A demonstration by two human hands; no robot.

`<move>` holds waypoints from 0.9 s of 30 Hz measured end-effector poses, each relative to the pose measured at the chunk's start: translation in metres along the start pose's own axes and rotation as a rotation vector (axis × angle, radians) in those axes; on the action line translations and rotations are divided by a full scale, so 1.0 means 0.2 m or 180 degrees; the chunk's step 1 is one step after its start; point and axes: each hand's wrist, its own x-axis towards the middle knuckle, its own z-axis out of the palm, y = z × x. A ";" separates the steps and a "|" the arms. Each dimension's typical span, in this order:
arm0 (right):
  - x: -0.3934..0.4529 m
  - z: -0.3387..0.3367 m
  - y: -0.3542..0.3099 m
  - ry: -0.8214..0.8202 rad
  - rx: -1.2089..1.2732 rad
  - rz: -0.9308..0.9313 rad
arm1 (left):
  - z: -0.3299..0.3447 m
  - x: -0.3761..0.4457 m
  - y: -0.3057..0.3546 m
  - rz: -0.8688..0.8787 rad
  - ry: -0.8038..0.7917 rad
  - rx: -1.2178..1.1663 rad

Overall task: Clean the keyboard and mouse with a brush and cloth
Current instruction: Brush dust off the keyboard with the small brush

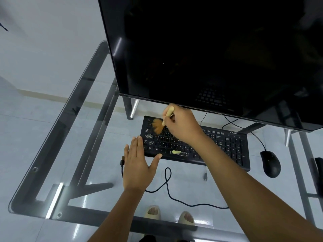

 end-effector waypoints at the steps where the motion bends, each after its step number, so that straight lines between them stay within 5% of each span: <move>1: -0.01 -0.02 0.03 0.0212 -0.0086 0.0053 | 0.00 0.00 0.00 0.0013 0.0002 0.0009; 4: -0.06 -0.07 0.06 0.0617 0.0541 0.0348 | 0.00 0.00 0.01 0.0024 0.0036 0.0024; 8: -0.13 -0.08 0.08 -0.0213 0.0661 0.0637 | 0.00 0.00 0.01 -0.0016 0.0039 0.0000; 12: -0.14 -0.13 0.12 0.0790 0.0414 0.0392 | 0.00 0.00 0.01 0.0000 0.0016 -0.0026; 15: -0.16 -0.12 0.09 0.0195 0.1095 0.0716 | -0.01 0.00 0.01 -0.0009 0.0049 -0.0060; 17: -0.20 -0.10 0.10 -0.0103 0.0623 0.0530 | -0.01 0.00 0.02 0.0014 0.0035 -0.0052; 21: -0.20 -0.12 0.10 0.0766 0.0370 0.0174 | -0.01 0.00 0.03 -0.0016 0.0065 -0.0126; 24: -0.23 -0.07 -0.01 0.0134 0.0954 0.0364 | -0.01 0.00 0.02 0.0012 0.0073 -0.0097; 27: -0.27 -0.02 -0.01 -0.0438 0.0222 0.0110 | -0.02 -0.01 0.02 0.0053 0.0052 -0.0038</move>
